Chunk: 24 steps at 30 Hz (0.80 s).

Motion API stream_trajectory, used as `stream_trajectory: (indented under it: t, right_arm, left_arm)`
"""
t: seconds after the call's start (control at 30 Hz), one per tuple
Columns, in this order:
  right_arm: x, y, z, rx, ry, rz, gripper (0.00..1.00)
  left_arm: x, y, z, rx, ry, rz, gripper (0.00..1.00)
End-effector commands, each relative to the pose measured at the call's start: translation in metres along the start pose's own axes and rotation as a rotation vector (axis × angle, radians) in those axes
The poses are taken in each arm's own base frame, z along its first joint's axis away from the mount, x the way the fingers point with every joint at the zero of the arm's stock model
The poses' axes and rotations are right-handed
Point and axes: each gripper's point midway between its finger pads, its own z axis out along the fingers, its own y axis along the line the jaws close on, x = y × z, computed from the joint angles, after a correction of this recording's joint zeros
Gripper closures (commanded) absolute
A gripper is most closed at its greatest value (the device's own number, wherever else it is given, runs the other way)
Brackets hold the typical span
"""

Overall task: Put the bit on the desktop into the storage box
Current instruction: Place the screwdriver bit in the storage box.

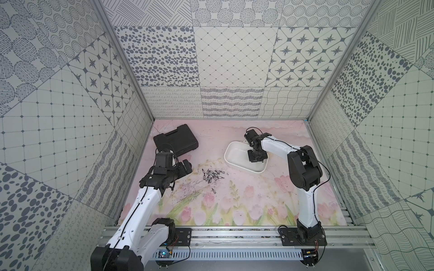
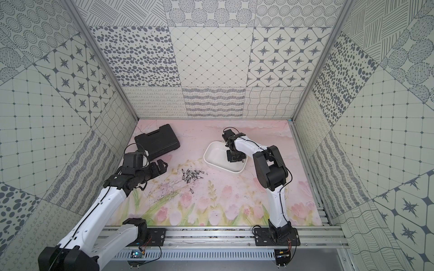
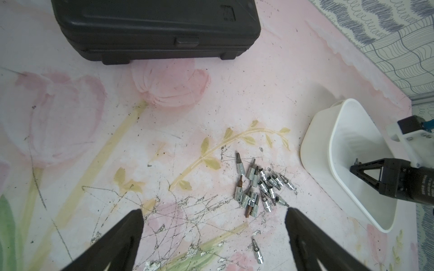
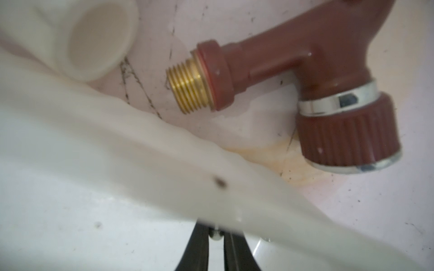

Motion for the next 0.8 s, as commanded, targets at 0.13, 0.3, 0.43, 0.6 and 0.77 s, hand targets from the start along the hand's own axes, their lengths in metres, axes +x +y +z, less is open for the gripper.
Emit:
stream_trajectory:
  t: [0.13,0.3,0.43,0.6,0.77]
  right_arm:
    - [0.004,-0.002,0.008,0.007,0.011,0.001,0.79]
    - [0.0,0.0,-0.003,-0.018,-0.009,-0.003,0.73]
    - [-0.004,-0.003,-0.02,-0.027,-0.046,0.002,0.63]
    - [-0.008,-0.003,-0.045,-0.059,-0.097,-0.011,0.5]
    - [-0.009,0.001,-0.074,-0.087,-0.156,-0.024,0.4]
  left_arm:
    - [0.0,-0.004,-0.001,0.02,0.001,0.012,0.01]
    - [0.001,-0.003,0.0,0.017,0.005,0.011,0.01]
    - [0.0,-0.003,0.001,0.016,0.004,0.011,0.01]
    - [0.001,-0.003,0.001,0.016,0.006,0.012,0.01]
    - [0.0,-0.002,0.0,0.013,0.004,0.011,0.01]
